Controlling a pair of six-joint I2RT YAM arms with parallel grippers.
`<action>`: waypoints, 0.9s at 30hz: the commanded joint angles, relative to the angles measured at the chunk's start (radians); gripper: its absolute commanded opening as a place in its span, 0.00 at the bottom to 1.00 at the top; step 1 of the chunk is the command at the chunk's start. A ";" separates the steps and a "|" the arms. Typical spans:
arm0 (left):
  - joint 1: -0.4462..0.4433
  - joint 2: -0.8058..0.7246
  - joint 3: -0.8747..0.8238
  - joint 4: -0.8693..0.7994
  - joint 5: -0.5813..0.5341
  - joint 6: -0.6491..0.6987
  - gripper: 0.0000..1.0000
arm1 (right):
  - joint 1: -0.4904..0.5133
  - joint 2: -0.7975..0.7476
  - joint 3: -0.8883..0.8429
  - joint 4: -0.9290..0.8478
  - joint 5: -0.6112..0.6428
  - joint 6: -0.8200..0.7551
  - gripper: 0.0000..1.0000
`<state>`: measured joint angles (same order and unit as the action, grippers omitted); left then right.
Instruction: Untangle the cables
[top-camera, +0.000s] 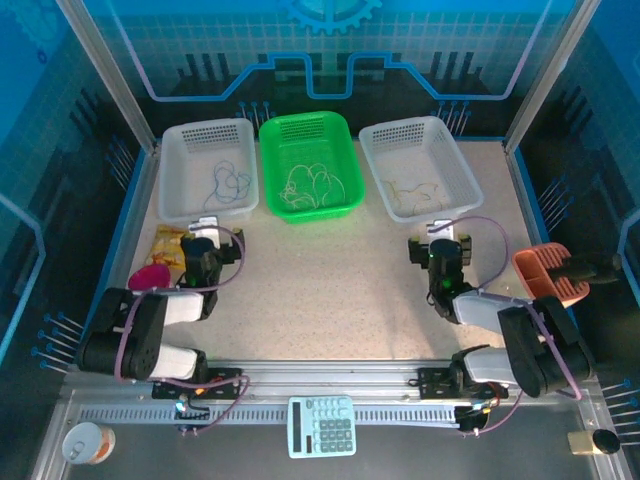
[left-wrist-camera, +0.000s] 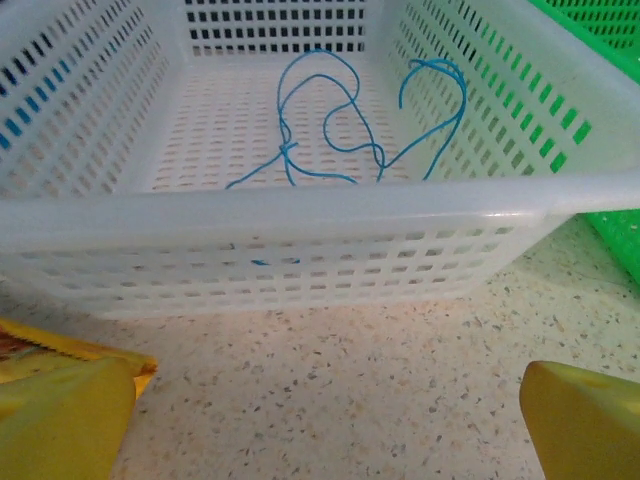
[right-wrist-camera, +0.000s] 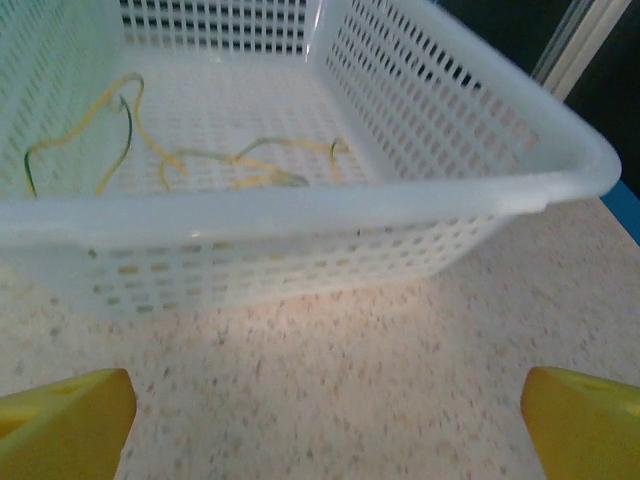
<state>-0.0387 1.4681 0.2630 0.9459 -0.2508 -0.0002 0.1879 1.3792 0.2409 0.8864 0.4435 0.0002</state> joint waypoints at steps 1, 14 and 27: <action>0.020 0.088 0.030 0.151 0.147 0.001 0.99 | -0.083 0.149 -0.056 0.413 -0.190 0.006 1.00; 0.036 0.089 0.129 -0.033 0.203 0.006 0.99 | -0.090 0.158 0.149 0.013 -0.207 0.010 1.00; 0.039 0.089 0.134 -0.039 0.204 0.002 0.99 | -0.113 0.156 0.156 -0.001 -0.256 0.021 1.00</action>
<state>-0.0147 1.5551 0.3801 0.9096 -0.0620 0.0017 0.0883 1.5467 0.3889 0.8921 0.2150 0.0078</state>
